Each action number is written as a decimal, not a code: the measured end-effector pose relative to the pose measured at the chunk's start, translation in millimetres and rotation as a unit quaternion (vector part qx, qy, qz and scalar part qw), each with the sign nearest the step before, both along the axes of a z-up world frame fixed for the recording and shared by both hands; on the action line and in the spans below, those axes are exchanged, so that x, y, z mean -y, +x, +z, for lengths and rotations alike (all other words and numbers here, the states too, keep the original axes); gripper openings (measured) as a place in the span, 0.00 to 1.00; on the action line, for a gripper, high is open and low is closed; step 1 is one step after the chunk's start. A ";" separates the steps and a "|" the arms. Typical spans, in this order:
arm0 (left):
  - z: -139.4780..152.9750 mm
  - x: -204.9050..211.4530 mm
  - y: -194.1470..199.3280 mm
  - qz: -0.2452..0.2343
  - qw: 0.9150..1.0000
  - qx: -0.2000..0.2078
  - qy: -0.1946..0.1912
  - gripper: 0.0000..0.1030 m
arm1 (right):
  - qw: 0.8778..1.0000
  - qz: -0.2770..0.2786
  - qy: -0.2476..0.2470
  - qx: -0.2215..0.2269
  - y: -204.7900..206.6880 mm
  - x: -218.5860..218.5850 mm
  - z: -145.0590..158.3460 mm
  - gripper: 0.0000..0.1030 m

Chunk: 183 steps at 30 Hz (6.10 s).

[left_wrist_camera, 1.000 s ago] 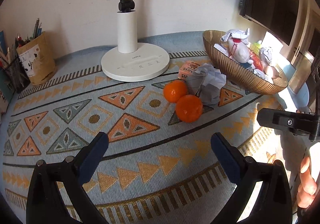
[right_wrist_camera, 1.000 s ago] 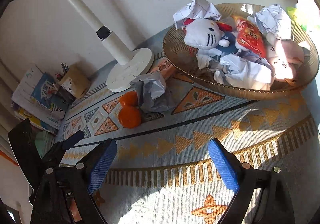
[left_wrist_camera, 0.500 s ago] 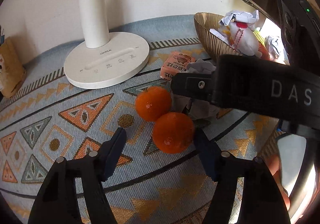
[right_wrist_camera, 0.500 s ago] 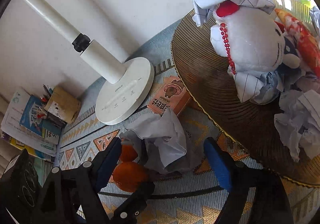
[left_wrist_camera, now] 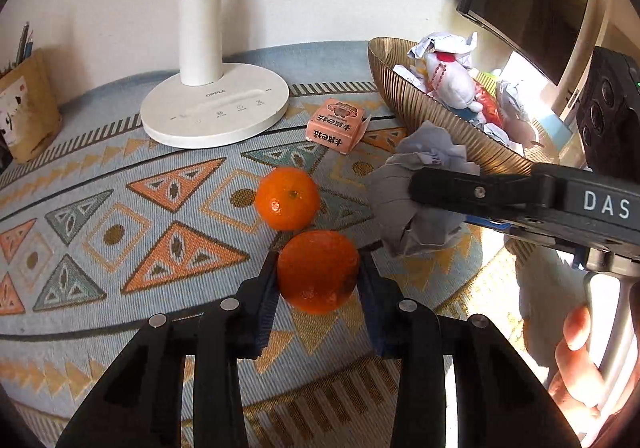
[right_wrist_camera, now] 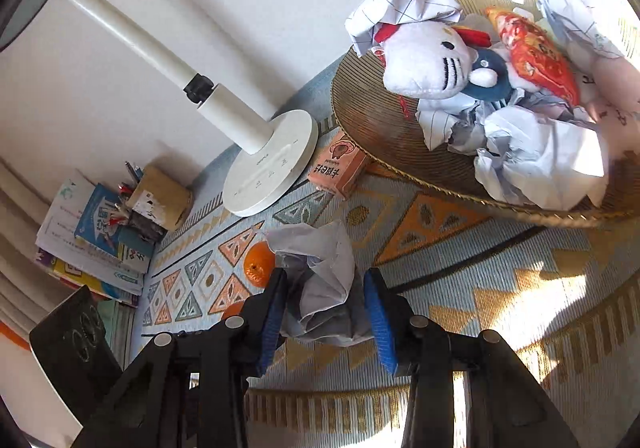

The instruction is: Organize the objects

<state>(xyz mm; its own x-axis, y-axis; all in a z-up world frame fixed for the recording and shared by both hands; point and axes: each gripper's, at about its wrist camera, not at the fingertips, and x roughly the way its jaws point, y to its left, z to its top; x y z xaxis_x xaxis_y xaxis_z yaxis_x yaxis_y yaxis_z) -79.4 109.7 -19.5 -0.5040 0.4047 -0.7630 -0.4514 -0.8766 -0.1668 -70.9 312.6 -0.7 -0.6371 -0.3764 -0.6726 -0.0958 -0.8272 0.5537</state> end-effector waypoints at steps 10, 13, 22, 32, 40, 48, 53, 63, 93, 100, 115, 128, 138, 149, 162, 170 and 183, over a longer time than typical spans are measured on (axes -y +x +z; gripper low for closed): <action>1.2 37.6 55.8 0.054 0.998 -0.018 0.000 0.33 | 0.990 0.061 0.125 -0.002 86.3 19.2 1.6 0.39; 3.1 43.9 63.6 0.067 0.997 -0.036 -0.002 0.33 | 0.988 0.067 0.138 0.008 93.8 23.0 -8.9 0.39; 5.2 46.5 63.1 0.063 0.997 -0.042 0.011 0.33 | 0.992 0.062 0.113 0.016 100.2 24.7 -19.9 0.67; 3.7 37.8 64.4 0.052 0.998 -0.042 -0.011 0.33 | 0.987 0.015 0.157 0.011 87.7 38.5 -16.9 0.44; 59.5 -25.5 34.4 -0.032 0.997 -0.075 0.004 0.33 | 0.983 -0.051 0.151 -0.096 90.4 -30.9 68.1 0.44; 92.9 -118.7 -38.2 -0.066 0.991 -0.119 0.003 0.33 | 0.971 -0.160 0.138 -0.111 11.1 -126.9 124.7 0.45; 76.0 -161.5 -55.1 -0.107 0.988 -0.108 0.004 0.34 | 0.973 -0.175 0.127 -0.080 -53.1 -154.4 112.0 0.50; 46.5 -168.6 -77.2 -0.098 0.992 -0.076 -0.004 0.93 | 0.978 -0.151 0.132 -0.054 -66.3 -162.5 89.4 0.62; 4.0 88.3 35.8 0.138 0.988 -0.062 -0.003 0.99 | 0.983 -0.026 0.174 -0.050 70.6 30.2 -8.7 0.87; 1.5 74.4 39.9 0.113 0.990 -0.073 -0.032 0.99 | 0.981 -0.045 0.187 -0.038 65.3 28.8 -10.8 0.87; 0.6 16.9 -37.8 -0.112 0.988 -0.075 -0.075 0.95 | 0.994 -0.066 0.084 0.032 -48.2 43.8 4.8 0.69; -13.3 -22.2 -85.3 -0.161 0.983 -0.032 -0.080 0.62 | 0.985 -0.133 0.091 0.068 -121.3 37.7 -16.9 0.68; -6.3 -15.5 -60.9 -0.152 0.985 -0.028 -0.074 0.33 | 0.977 -0.124 0.157 0.067 -117.8 48.3 -16.5 0.43; 5.5 48.6 11.9 0.015 0.996 0.026 -0.086 0.33 | 0.978 0.088 0.188 0.010 -0.7 80.9 -14.7 0.42; -9.0 67.2 56.8 0.123 0.989 -0.012 -0.080 0.33 | 0.966 0.148 0.212 0.002 97.7 44.0 -17.0 0.43; -9.1 64.8 58.0 0.123 0.989 -0.020 -0.084 0.33 | 0.959 0.173 0.225 -0.020 77.3 73.4 -12.8 0.77; -9.2 65.4 57.1 0.125 0.989 -0.020 -0.079 0.34 | 0.946 0.199 0.254 -0.015 32.1 105.3 -25.8 0.76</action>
<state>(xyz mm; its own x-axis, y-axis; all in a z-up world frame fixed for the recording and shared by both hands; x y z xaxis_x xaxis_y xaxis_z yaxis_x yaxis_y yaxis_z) -22.3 44.3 -28.7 -0.6044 0.1411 -0.7841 -0.2215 -0.9752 -0.0048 -38.9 207.3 -26.5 -0.5352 -0.2235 -0.8146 0.2888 -0.9547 0.0721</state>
